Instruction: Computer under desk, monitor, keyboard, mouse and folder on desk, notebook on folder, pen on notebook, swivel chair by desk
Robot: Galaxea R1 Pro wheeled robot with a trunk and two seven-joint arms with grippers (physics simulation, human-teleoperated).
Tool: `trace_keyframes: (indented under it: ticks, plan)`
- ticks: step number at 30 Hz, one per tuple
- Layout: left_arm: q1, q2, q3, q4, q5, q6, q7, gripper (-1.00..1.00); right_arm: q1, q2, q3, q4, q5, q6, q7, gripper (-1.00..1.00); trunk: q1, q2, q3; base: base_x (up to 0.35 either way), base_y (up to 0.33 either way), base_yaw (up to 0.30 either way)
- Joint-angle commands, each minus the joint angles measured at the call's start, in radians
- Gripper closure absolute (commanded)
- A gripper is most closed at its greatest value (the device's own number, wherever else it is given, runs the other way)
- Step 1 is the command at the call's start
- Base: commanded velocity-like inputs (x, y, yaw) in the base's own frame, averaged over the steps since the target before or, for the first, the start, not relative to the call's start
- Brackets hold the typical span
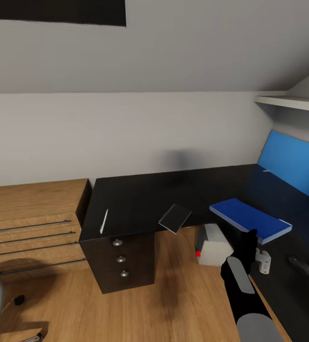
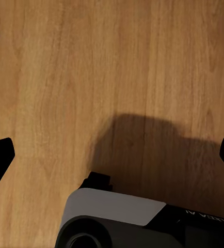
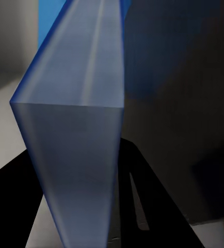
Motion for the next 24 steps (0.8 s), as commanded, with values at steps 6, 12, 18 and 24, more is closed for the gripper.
trace_keyframes:
  ticks: [6, 12, 18, 24]
  plan:
    - [0.0, 0.0, -0.004, 0.0, 0.009, -0.004, 0.003, -1.0, -0.001, 0.0, -0.001, 0.004, -0.01, -0.001, 0.005, 1.0, 0.0, -0.001, -0.003, 0.0, 0.0, -0.146]
    - [0.0, 0.0, -0.004, 0.0, 0.009, -0.004, 0.003, -1.0, -0.001, 0.0, -0.001, 0.005, -0.01, -0.001, 0.005, 1.0, 0.0, -0.001, -0.004, 0.164, 0.0, -0.015]
    - [0.0, 0.0, -0.005, 0.0, 0.009, -0.003, 0.003, -1.0, -0.001, -0.002, -0.003, 0.006, -0.01, -0.001, 0.005, 1.0, 0.0, -0.001, -0.004, 0.281, -0.049, -0.001]
    - [0.0, 0.002, -0.005, 0.0, 0.011, -0.003, 0.003, -1.0, -0.001, -0.018, -0.005, 0.007, -0.008, -0.001, 0.005, 1.0, 0.0, -0.001, -0.004, 0.094, -0.098, -0.009]
